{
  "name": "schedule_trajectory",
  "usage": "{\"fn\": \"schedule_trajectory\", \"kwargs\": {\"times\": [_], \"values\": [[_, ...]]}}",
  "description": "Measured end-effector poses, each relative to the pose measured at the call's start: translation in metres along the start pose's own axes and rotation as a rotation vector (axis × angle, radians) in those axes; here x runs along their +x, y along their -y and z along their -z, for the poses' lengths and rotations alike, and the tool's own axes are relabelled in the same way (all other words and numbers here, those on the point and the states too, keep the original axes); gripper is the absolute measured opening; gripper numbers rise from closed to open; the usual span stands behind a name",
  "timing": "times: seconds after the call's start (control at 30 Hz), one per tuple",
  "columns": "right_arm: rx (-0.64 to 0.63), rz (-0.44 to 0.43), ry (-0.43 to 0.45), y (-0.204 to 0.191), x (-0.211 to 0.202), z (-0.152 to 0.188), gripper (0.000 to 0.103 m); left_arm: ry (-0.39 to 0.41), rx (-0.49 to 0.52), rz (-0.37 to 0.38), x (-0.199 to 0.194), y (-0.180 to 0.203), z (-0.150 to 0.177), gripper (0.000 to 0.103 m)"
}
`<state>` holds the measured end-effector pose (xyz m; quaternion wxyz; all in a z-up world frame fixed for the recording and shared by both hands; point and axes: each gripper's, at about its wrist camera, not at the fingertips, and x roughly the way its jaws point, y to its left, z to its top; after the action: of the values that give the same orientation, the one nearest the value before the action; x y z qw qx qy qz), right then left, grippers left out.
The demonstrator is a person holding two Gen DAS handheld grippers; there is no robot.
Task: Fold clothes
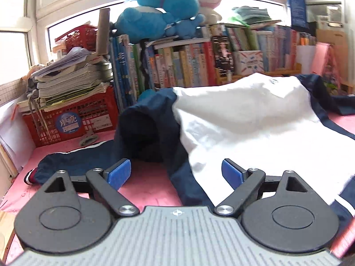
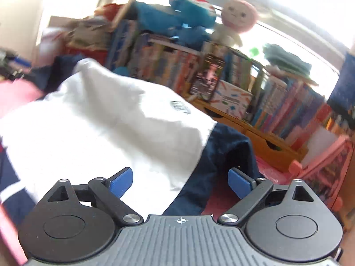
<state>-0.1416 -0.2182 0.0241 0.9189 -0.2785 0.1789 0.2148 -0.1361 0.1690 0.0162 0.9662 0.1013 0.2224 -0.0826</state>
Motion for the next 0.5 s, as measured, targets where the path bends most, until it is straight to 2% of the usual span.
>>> {"fn": "schedule_trajectory", "kwargs": {"times": [0.13,0.2,0.27,0.33,0.4,0.43,0.5], "values": [[-0.246,-0.159,0.039,-0.07,-0.054,-0.019,0.103,0.002,0.081,0.156,-0.033,0.042,0.017,0.096],[-0.309,-0.226,0.056,-0.092,-0.065,-0.022,0.103,0.003,0.146,0.176,-0.033,0.057,0.022,0.099],[-0.3,-0.276,0.064,-0.105,-0.067,-0.025,0.103,0.003,0.212,0.194,-0.032,0.072,0.028,0.1],[-0.187,-0.308,0.026,-0.112,-0.057,-0.025,0.103,-0.009,0.255,0.143,-0.018,0.079,0.03,0.1],[-0.063,-0.337,-0.018,-0.12,-0.045,-0.024,0.102,-0.026,0.214,0.078,0.001,0.073,0.027,0.1],[0.035,-0.388,-0.036,-0.121,-0.039,-0.023,0.1,-0.031,0.16,0.06,0.008,0.064,0.025,0.1],[0.252,-0.549,-0.018,-0.122,-0.031,-0.021,0.099,-0.058,0.033,0.037,0.027,0.043,0.019,0.1]]}}
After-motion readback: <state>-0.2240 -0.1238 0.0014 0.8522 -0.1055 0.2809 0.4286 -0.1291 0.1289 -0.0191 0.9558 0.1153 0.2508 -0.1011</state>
